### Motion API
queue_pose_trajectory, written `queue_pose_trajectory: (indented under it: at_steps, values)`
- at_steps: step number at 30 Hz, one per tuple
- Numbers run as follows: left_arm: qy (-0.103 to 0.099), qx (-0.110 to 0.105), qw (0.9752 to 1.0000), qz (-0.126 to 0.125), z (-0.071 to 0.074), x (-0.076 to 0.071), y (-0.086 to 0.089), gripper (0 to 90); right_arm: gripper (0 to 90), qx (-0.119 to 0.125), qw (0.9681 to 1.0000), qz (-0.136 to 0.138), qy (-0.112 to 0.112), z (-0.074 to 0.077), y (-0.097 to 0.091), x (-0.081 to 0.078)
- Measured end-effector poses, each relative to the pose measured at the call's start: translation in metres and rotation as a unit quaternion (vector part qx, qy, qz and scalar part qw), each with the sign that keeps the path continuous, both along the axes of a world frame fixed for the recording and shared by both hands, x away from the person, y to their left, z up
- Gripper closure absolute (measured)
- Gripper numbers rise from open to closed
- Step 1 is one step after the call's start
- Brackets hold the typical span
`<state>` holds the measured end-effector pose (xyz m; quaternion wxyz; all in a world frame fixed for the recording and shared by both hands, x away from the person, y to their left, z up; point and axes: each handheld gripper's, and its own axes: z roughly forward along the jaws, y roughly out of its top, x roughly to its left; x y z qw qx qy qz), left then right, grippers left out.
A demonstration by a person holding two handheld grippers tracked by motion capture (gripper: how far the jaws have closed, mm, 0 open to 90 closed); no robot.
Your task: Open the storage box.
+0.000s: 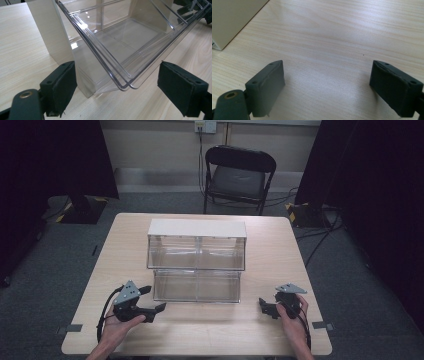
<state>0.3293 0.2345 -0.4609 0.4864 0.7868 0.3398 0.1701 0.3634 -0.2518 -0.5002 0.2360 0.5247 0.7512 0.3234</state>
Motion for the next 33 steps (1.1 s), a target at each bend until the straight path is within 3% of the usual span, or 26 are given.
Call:
queue_pose_trajectory:
  at_steps: [3,8,14,18,33]
  values:
    - [-0.005,0.005,1.0,-0.003,0.0006,0.0006,0.0009,15.3,11.8,0.0,1.0,0.0,0.0,0.0,0.0,0.0]
    - [-0.006,-0.008,0.9999,0.005,0.0027,0.0002,0.0001,15.5,11.8,0.0,1.0,0.0,0.0,0.0,0.0,0.0]
    - [-0.01,-0.005,0.9999,0.003,0.0037,0.0004,0.0011,15.6,11.8,0.0,1.0,0.0,0.0,0.0,0.0001,-0.0001]
    - [-0.007,-0.015,0.9999,0.002,0.0046,0.0002,0.0012,15.6,11.8,0.0,1.0,0.0,0.0,0.0,0.0,0.0]
    - [-0.006,-0.009,0.9999,0.008,0.0068,-0.0003,-0.001,15.4,11.6,0.0,1.0,-0.001,0.0,0.0,0.0002,0.0001]
